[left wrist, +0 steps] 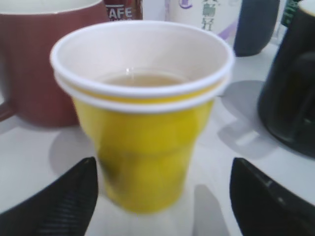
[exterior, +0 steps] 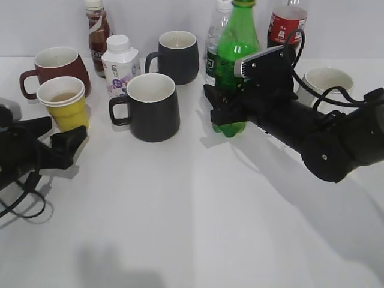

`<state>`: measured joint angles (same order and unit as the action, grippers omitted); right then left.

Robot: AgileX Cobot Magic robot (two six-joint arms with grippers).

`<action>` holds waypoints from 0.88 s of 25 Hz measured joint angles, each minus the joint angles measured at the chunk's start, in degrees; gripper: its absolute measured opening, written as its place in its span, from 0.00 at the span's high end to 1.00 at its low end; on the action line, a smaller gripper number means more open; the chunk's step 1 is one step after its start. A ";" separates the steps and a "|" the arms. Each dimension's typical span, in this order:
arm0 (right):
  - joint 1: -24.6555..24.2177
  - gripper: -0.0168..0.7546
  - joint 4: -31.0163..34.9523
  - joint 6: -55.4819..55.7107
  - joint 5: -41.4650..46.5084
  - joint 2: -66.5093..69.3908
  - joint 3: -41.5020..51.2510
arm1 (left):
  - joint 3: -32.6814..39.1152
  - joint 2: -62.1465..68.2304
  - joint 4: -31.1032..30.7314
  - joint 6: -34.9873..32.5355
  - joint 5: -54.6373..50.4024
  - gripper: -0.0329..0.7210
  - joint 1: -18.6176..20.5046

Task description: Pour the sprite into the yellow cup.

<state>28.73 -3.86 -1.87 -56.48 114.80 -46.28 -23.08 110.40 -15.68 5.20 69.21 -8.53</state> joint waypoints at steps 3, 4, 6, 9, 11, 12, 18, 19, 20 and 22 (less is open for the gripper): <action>0.00 0.23 0.11 0.48 -0.42 0.00 1.14 | 3.55 -2.97 1.07 0.61 -0.06 0.11 0.00; 0.00 0.23 0.11 1.22 -0.42 0.00 1.64 | 4.74 -4.02 1.47 1.09 -0.06 0.11 0.00; 0.00 0.23 0.17 2.19 -0.42 -0.72 3.35 | 6.54 -7.05 1.79 2.76 -0.60 0.12 0.00; 0.00 0.23 0.29 2.86 -0.42 -2.89 6.24 | 7.87 -12.11 1.38 6.64 -5.01 0.13 0.00; 0.00 0.23 0.35 3.99 0.34 -4.54 7.94 | 7.99 -15.77 0.16 8.94 -10.37 0.14 0.00; 0.00 0.23 0.28 4.91 1.40 -5.48 8.64 | 8.06 -17.88 -0.34 10.28 -13.49 0.15 0.00; 0.00 0.23 -2.39 10.50 19.43 -12.14 9.86 | 8.12 -32.70 -0.89 18.81 -36.25 0.17 -1.61; 0.00 0.23 -2.68 11.03 22.82 -13.82 9.86 | 8.12 -35.28 -0.89 20.33 -39.97 0.17 -1.97; 0.00 0.23 -2.82 11.56 27.13 -15.62 9.86 | 7.81 -38.98 -0.89 21.79 -45.06 0.17 -2.60; 0.00 0.23 -2.99 12.18 35.38 -19.21 9.86 | 6.67 -44.62 -0.83 23.20 -56.03 0.17 -3.71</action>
<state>28.73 -6.85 10.31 -21.10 95.59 -36.42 -16.40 65.78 -16.51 28.41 13.18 -12.23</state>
